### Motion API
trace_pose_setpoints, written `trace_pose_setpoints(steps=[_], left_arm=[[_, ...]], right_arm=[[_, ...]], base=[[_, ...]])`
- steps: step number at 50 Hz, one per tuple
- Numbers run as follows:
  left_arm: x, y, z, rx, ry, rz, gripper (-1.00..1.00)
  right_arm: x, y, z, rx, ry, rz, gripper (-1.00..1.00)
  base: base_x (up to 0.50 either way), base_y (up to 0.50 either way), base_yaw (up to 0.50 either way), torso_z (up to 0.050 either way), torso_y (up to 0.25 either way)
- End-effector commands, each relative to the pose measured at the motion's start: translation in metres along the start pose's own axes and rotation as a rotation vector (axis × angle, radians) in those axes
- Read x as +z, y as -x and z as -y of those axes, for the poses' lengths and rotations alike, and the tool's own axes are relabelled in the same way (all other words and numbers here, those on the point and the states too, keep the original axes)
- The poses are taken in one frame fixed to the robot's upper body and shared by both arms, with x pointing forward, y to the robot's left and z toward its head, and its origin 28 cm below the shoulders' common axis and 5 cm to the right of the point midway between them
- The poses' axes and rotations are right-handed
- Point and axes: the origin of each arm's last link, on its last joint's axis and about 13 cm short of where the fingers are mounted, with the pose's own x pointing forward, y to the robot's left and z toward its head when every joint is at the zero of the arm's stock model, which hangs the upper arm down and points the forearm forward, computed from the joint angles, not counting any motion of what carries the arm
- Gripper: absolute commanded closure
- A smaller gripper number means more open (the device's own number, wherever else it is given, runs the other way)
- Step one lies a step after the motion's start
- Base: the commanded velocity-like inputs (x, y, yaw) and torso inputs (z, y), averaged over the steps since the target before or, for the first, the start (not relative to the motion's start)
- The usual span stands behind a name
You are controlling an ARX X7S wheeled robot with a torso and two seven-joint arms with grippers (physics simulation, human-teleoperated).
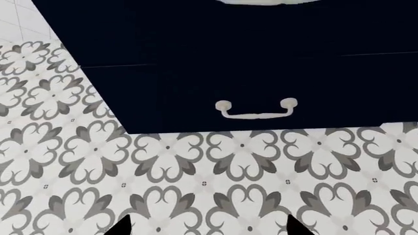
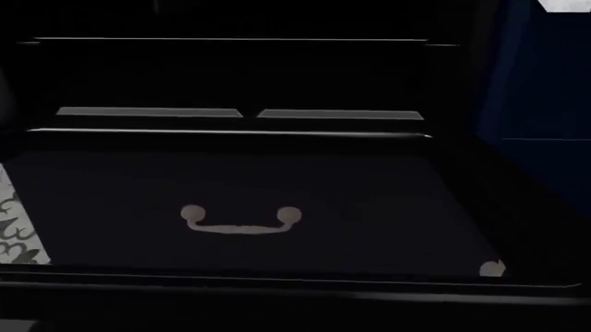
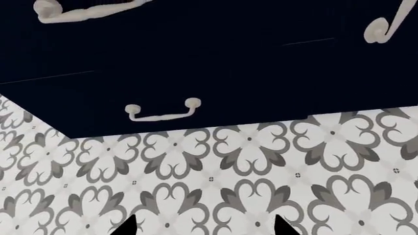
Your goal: Close the oven door
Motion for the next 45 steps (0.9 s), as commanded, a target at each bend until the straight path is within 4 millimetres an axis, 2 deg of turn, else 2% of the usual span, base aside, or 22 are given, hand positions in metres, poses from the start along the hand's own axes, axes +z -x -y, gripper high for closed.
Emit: trace_pose_setpoints(steps=[1, 7, 8, 12, 13, 15, 45], left_arm=[[0.0005, 0.0001, -0.0002, 0.001, -0.001, 0.000, -1.00], [0.0004, 0.0000, -0.0005, 0.001, 0.000, 0.000, -1.00], [0.0060, 0.0038, -0.0010, 0.001, 0.001, 0.000, -1.00], [0.0005, 0.0000, -0.0006, 0.001, 0.000, 0.000, -1.00], [0.0069, 0.0046, -0.0010, 0.001, 0.000, 0.000, -1.00], [0.0007, 0.0004, -0.0007, 0.001, 0.001, 0.002, -1.00], [-0.0001, -0.0002, -0.0005, 0.001, 0.002, 0.001, -1.00]], right_arm=[[0.0003, -0.0002, -0.0003, 0.003, 0.000, 0.002, -1.00], [0.0000, 0.0000, -0.0003, 0.004, -0.002, 0.004, -1.00], [-0.0001, -0.0001, -0.0002, 0.004, -0.001, 0.005, -1.00], [0.0000, 0.0001, -0.0002, 0.005, -0.001, 0.005, -1.00], [0.0001, 0.0002, -0.0002, 0.005, -0.002, 0.005, -1.00], [0.0001, 0.0004, -0.0003, 0.005, -0.003, 0.005, -1.00], [0.0004, 0.0002, -0.0001, 0.005, -0.013, 0.007, -1.00]], base=[[0.21, 0.08, 0.00, 0.000, 0.000], [0.20, 0.08, 0.00, 0.000, 0.000], [0.18, 0.08, 0.00, 0.000, 0.000], [0.17, 0.08, 0.00, 0.000, 0.000], [0.17, 0.07, 0.00, 0.000, 0.000], [0.17, 0.08, 0.00, 0.000, 0.000], [0.16, 0.03, 0.00, 0.000, 0.000]])
